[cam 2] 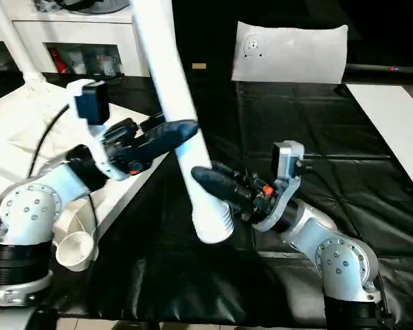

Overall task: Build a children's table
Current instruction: Pick table leg

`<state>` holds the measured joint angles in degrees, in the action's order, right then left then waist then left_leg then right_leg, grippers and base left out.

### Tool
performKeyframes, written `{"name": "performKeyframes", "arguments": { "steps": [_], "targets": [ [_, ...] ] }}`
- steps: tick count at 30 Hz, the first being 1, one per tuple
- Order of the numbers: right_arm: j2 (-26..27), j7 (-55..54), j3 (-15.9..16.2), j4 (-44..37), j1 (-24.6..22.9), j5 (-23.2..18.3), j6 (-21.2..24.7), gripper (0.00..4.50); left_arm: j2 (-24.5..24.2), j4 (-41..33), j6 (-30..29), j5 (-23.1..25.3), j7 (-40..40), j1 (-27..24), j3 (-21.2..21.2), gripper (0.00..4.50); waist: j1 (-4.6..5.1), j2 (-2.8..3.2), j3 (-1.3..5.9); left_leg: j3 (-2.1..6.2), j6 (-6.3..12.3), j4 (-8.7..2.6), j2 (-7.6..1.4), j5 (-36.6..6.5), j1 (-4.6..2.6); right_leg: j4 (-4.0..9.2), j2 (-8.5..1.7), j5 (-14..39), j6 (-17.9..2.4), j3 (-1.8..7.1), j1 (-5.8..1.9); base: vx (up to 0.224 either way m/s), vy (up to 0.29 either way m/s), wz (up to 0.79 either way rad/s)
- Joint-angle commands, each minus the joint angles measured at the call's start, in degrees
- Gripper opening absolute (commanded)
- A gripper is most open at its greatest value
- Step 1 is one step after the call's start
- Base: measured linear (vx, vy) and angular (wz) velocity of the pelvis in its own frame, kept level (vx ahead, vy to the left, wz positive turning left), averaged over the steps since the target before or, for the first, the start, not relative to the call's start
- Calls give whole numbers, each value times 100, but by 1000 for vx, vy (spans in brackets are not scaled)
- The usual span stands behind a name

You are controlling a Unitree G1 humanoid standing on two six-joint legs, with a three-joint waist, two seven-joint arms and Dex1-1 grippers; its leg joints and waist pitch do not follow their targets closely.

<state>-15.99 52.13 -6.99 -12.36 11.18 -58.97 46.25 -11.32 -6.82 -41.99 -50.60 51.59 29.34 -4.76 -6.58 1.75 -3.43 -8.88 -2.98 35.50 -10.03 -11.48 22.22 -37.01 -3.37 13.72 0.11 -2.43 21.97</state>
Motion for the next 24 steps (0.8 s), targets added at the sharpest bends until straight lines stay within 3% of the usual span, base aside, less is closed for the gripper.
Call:
{"name": "performKeyframes", "arguments": {
  "steps": [1, 4, 6, 7, 11, 19, 24],
  "targets": [
    [-32, 49, 10, -34, -15, -24, 4, 180, -70, 82, 130, 112, 150, 110, 76, 290, -16, -74, 394, 49, 116, -422, -245, -127, -57, 448, -440, 109, -1117, 250, -278, 0, 0, 0],
    [-66, 95, 55, -13, -12, 19, -50, 180, -109, 189, 209, 167, 237, 155, 110, 265, -25, -45, 396, 52, 97, -419, -242, -163, -58, 445, -447, 124, -1146, 248, -280, 0, 0, 0],
    [-69, 97, 65, -12, -9, 30, -68, 180, -116, 196, 205, 160, 260, 157, 111, 244, -19, -61, 402, 54, 96, -415, -246, -132, -56, 429, -441, 13, -1174, 249, -285, 0, 0, 0],
    [-70, 99, 69, -9, -5, 37, -78, 180, -116, 203, 196, 154, 273, 160, 110, 239, -26, -32, 405, 55, 97, -410, -246, -133, -57, 423, -448, -20, -1202, 246, -284, 0, 0, 0],
    [-61, 99, 65, -1, 13, 42, -98, 180, -150, 226, 169, 126, 332, 180, 121, 213, -24, -52, 402, 50, 89, -414, -248, -186, -59, 431, -449, 24, -1238, 247, -287, 0, 0, 0],
    [-83, 119, 93, 60, 66, 128, -187, 180, -110, 282, 73, -117, 222, 247, -36, 200, -37, -59, 410, 51, 117, -405, -248, -121, -57, 408, -454, -44, -1282, 244, -290, 0, 0, 0],
    [-73, 21, 164, 153, 148, 460, -413, 180, -145, 280, -19, -99, 38, 230, -52, 196, -33, -65, 407, 45, 118, -402, -242, -138, -60, 414, -448, -30, -1285, 242, -287, 0, 0, 0]
  ]
}}
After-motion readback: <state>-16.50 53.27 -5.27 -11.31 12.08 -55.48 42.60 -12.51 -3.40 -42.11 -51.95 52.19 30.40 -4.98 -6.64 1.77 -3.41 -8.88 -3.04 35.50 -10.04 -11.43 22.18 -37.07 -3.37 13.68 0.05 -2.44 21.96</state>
